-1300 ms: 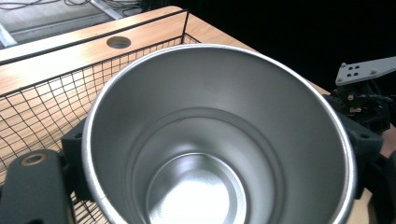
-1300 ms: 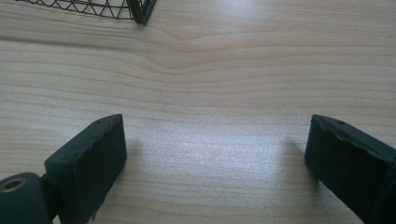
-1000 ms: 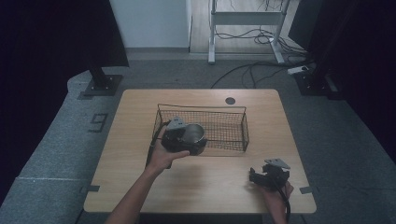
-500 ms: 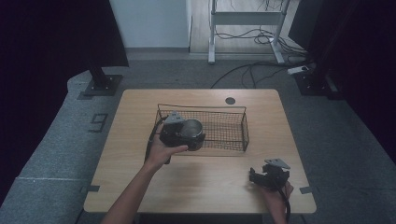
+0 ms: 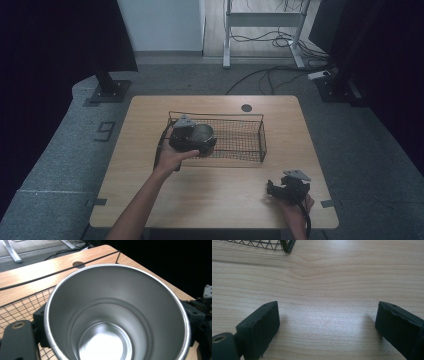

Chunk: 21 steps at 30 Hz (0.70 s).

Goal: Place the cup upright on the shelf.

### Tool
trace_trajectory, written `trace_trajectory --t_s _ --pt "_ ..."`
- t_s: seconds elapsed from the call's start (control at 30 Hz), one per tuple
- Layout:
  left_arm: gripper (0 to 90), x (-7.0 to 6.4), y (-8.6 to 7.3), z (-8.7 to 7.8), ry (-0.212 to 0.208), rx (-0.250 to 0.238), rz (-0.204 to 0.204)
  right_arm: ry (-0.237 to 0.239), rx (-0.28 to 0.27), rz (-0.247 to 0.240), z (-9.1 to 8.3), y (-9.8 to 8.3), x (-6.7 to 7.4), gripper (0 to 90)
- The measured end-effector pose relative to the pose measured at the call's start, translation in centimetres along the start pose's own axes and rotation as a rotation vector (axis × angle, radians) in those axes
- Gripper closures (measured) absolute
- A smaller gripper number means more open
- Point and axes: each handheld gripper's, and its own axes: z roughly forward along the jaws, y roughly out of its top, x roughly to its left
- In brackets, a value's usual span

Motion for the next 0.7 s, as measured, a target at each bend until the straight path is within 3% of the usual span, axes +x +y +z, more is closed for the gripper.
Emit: trace_trajectory --t_s 0.7 --pt "14.9 0.5 1.1 1.5 0.015 0.004 -0.004 0.0 -0.002 0.0 0.0 0.0 0.0 5.6"
